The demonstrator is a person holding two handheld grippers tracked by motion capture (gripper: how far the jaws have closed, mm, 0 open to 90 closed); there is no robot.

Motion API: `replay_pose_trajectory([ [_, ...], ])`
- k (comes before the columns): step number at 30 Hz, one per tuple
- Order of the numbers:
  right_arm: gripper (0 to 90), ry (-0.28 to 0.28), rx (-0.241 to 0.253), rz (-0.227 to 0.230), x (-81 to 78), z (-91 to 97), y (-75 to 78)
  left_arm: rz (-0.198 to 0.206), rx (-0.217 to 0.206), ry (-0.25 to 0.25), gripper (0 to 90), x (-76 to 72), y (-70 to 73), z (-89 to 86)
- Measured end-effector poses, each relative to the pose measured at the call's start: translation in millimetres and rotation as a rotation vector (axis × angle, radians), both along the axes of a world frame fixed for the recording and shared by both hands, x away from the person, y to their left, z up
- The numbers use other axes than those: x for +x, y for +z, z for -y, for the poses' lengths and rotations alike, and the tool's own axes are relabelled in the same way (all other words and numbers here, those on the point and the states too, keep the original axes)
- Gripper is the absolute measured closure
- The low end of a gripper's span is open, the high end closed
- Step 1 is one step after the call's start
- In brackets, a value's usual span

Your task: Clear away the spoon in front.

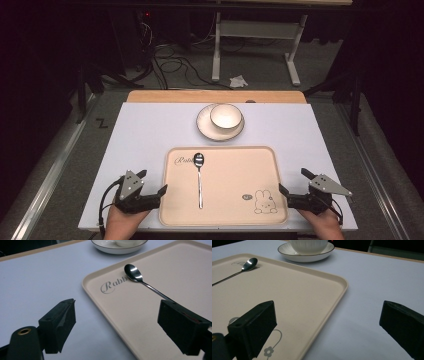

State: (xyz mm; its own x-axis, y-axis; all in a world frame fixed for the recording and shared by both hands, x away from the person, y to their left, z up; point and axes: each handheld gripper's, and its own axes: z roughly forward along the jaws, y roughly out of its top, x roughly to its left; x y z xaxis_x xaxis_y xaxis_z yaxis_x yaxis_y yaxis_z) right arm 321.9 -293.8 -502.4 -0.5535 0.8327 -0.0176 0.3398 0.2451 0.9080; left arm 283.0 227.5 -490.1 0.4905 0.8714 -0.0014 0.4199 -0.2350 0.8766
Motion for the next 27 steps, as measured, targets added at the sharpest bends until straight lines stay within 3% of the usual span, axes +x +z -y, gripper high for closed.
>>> replay_pose_trajectory([
  [6,1.5,0.001,0.002,-0.001,0.0,0.1,-0.1,-0.006,-0.014,0.042,0.3,1.7,2.6,-18.2],
  [12,1.6,-0.002,0.008,-0.007,-0.3,0.1,-0.2,0.012,-0.038,0.078,0.2,-0.4,5.2,-34.3],
  [27,1.5,-0.003,0.005,-0.002,0.0,0.8,0.0,-0.01,-0.058,0.091,0.7,1.4,0.7,-37.3],
])
